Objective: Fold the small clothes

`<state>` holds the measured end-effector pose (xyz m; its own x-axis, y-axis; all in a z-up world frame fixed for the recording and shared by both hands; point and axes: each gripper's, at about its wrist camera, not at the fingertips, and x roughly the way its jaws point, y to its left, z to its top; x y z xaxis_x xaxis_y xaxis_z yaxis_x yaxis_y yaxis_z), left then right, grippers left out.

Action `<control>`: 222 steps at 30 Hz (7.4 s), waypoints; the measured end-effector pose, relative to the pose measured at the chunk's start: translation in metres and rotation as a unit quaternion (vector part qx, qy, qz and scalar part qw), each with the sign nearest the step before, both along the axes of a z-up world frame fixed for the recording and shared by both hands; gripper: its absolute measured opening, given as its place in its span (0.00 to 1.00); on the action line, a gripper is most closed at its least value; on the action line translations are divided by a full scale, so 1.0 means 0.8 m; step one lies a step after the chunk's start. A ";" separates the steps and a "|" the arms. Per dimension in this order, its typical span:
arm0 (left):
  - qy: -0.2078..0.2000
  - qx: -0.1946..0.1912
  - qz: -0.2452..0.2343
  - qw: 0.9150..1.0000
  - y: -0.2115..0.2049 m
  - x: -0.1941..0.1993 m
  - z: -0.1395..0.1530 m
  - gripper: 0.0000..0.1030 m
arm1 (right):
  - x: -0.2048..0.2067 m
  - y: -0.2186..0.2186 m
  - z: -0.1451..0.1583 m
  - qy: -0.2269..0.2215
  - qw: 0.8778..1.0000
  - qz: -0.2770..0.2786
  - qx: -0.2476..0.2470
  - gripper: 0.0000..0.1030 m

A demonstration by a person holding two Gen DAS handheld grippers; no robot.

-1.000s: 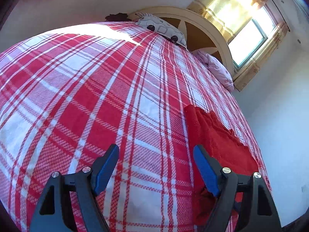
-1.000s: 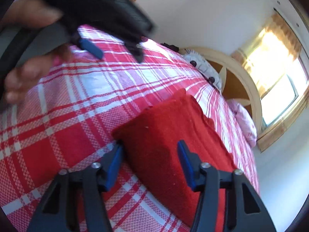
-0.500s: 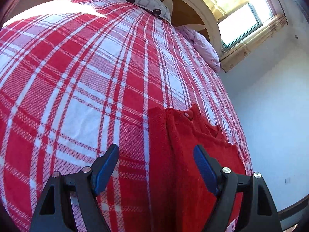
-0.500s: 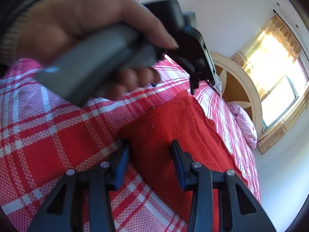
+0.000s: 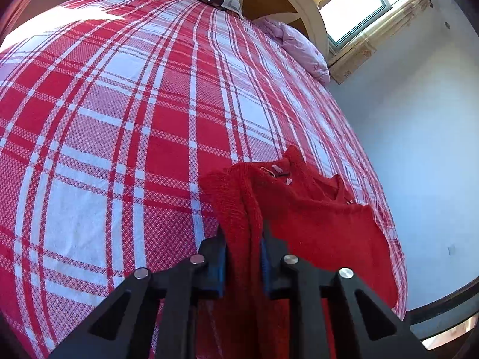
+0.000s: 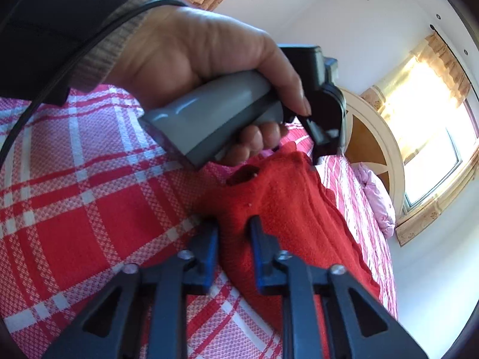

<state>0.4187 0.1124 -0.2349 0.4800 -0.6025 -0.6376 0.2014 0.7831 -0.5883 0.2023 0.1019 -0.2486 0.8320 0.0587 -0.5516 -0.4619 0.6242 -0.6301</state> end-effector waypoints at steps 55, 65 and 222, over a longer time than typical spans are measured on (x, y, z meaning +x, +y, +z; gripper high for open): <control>-0.012 0.033 -0.120 0.992 -0.336 -0.014 0.105 0.11 | -0.025 -0.375 0.087 0.078 0.866 -0.233 0.434 0.08; 0.000 0.070 -0.146 0.987 -0.391 -0.017 0.075 0.11 | -0.028 -0.420 0.057 0.116 0.829 -0.273 0.474 0.08; -0.093 0.151 -0.038 0.983 -0.238 -0.076 0.007 0.93 | 0.157 -0.541 0.010 0.257 0.753 -0.237 0.558 0.56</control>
<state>0.3581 -0.0783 -0.2295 0.5664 -0.4381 -0.6980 0.3480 0.8949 -0.2794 0.3283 -0.3311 -0.2409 0.5992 0.4871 -0.6354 -0.0243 0.8043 0.5937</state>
